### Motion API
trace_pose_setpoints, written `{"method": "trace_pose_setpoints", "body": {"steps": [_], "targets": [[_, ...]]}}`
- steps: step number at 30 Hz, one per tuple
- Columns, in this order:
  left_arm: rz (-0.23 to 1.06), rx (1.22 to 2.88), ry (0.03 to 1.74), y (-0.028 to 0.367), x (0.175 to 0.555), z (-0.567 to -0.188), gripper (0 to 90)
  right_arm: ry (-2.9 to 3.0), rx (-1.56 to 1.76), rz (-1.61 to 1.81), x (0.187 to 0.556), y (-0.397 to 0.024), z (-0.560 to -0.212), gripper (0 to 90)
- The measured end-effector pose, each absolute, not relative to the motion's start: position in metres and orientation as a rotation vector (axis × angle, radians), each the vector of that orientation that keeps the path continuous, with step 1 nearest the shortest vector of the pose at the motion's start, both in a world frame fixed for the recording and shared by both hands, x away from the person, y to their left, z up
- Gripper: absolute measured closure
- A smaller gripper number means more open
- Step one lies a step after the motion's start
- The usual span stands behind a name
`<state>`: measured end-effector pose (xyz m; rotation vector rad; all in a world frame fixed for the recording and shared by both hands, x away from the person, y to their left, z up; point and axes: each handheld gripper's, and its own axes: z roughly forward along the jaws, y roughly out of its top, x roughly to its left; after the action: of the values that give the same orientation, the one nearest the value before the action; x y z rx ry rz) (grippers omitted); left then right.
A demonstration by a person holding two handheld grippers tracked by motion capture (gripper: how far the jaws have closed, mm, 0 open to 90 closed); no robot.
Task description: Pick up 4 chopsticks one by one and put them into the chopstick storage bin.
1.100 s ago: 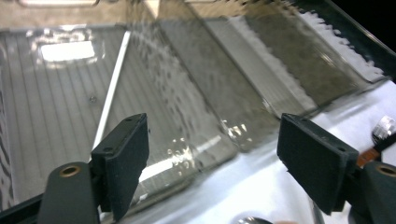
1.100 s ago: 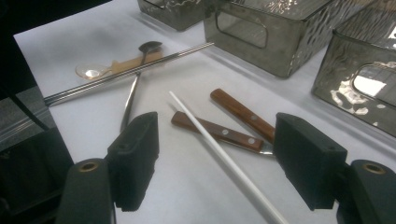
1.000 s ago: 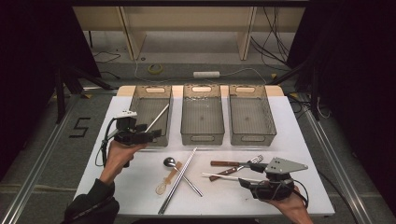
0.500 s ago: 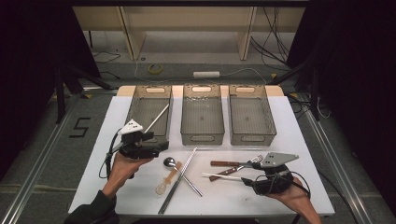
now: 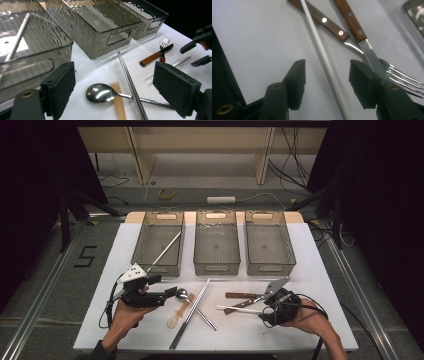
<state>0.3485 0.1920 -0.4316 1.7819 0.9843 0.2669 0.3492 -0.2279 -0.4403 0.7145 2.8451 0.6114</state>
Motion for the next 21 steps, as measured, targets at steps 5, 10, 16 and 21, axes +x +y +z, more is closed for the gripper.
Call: {"method": "trace_pose_setpoints", "body": {"steps": [5, 10, 16, 21], "targets": [[0.281, 1.777, 0.956, 0.192, 0.339, -0.43, 17.6, 2.878, 0.724, 0.549, 0.354, -0.228, -0.447, 56.6], [0.291, 1.798, 0.932, 0.187, 0.329, -0.43, 17.4, 2.902, 0.718, 0.511, 0.357, -0.229, -0.45, 61.5], [0.262, 1.792, 0.907, 0.182, 0.318, -0.428, 17.4, 2.919, 0.723, 0.478, 0.361, -0.229, -0.452, 66.2], [0.25, 1.806, 0.899, 0.179, 0.317, -0.429, 17.3, 2.93, 0.711, 0.437, 0.363, -0.229, -0.455, 69.0]]}}
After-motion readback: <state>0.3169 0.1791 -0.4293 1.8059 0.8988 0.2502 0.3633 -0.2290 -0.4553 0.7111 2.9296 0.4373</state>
